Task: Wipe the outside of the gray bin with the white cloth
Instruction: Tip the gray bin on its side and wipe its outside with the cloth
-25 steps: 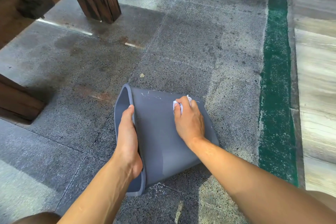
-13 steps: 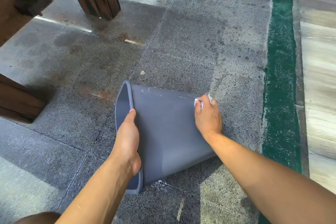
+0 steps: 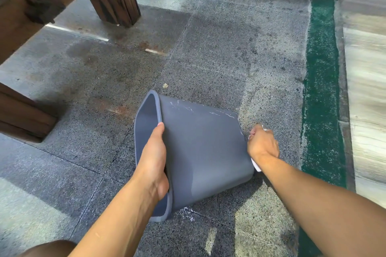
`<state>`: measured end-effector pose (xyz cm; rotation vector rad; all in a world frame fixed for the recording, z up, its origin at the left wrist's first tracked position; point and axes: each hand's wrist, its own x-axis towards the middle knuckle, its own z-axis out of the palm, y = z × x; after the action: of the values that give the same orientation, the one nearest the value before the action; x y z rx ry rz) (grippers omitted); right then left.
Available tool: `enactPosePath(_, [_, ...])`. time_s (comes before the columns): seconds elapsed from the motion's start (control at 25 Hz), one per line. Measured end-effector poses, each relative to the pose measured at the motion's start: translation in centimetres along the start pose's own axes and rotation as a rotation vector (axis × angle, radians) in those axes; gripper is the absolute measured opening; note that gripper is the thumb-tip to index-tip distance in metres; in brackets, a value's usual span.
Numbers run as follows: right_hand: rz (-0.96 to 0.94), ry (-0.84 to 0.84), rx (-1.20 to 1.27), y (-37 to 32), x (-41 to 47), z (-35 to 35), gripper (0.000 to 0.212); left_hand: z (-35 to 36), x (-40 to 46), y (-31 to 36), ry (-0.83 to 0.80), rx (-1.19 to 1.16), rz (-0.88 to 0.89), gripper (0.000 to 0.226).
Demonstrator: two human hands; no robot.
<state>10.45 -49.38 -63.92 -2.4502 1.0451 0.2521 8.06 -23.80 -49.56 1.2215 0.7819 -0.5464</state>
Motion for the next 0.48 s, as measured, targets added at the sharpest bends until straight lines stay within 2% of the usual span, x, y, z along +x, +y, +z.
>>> enactPosePath(0.08, [0.012, 0.026, 0.062, -0.6, 0.3, -1.4, 0.010, -0.1, -0.2, 0.1, -0.066, 0.018, 0.020, 0.060])
enactPosePath(0.16, [0.068, 0.041, 0.289, -2.8, 0.4, -3.2, 0.007, -0.3, -0.1, 0.4, -0.072, -0.018, 0.044, 0.068])
enactPosePath(0.24, [0.051, 0.033, 0.515, -5.8, -0.3, -4.6, 0.013, -0.6, 0.3, 0.6, -0.050, -0.068, 0.039, 0.073])
enactPosePath(0.36, [-0.132, -0.091, 0.665, -10.3, -4.6, -5.2, 0.014, -0.4, 0.7, 0.7, -0.045, -0.113, 0.059, 0.074])
enactPosePath(0.48, [-0.353, -0.225, 0.655, -13.4, -9.6, -4.4, 0.011, 0.1, 1.0, 0.7, -0.088, -0.133, 0.076, 0.080])
